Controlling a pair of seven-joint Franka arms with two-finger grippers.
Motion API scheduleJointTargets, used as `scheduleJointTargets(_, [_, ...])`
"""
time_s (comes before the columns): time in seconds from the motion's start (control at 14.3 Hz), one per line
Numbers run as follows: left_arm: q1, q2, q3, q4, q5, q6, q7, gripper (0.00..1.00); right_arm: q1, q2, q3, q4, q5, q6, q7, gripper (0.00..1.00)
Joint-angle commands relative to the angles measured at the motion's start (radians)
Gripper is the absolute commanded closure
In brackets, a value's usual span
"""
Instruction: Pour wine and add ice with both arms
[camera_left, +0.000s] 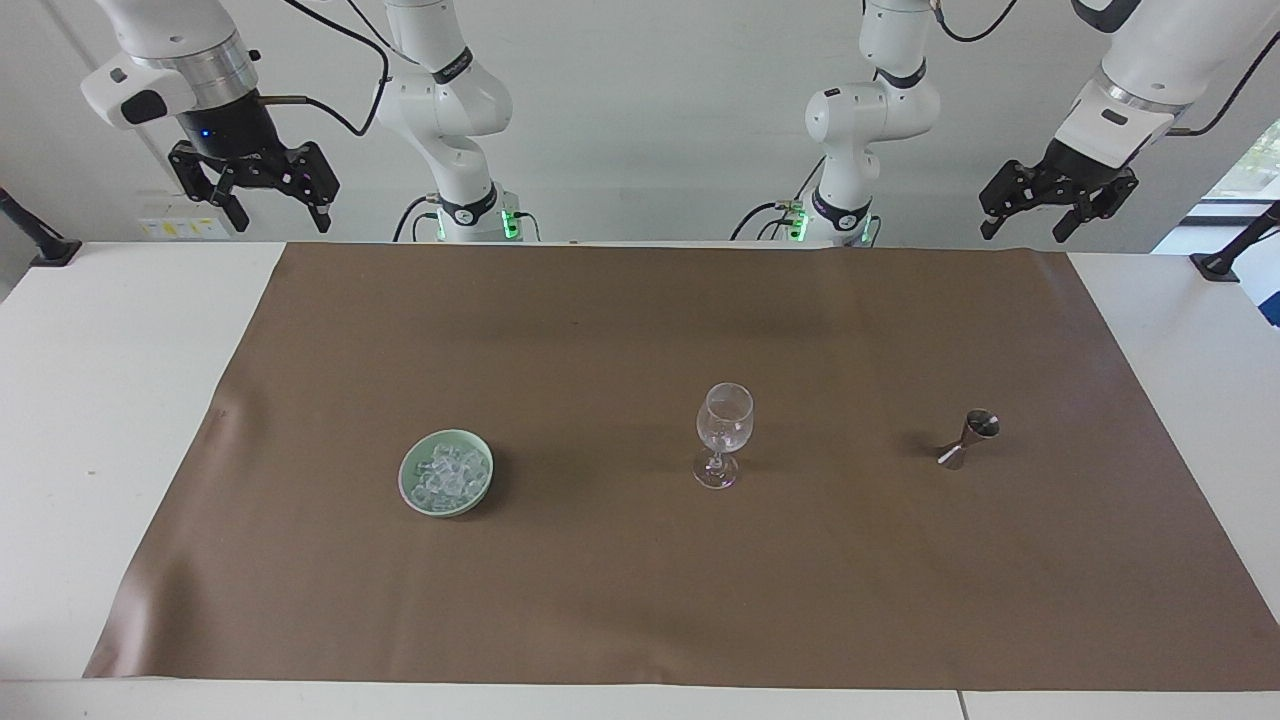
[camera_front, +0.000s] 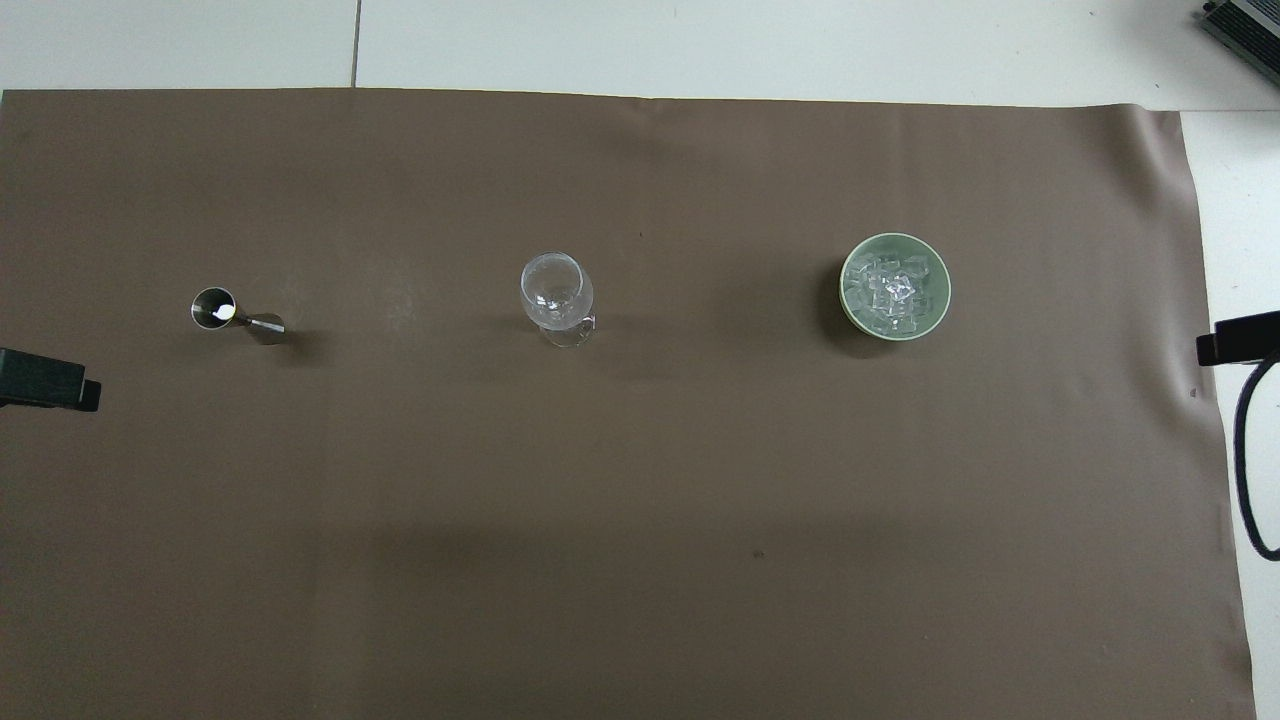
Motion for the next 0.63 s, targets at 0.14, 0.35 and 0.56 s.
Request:
scheduleJointTargets(0.14, [0.007, -0.036, 0.004, -0.036, -0.001, -0.017, -0.038, 0.00, -0.011, -0.002, 0.006, -0.001, 0.000, -0.007, -0.023, 0.00])
scheduleJointTargets(0.35, [0.007, -0.037, 0.006, -0.039, -0.001, -0.023, -0.146, 0.00, -0.011, -0.002, 0.006, -0.001, 0.000, -0.007, -0.023, 0.00])
scheduleJointTargets(0.56, [0.020, -0.034, 0.012, -0.032, -0.022, -0.052, -0.230, 0.00, -0.011, -0.002, 0.006, -0.001, 0.000, -0.007, -0.023, 0.00])
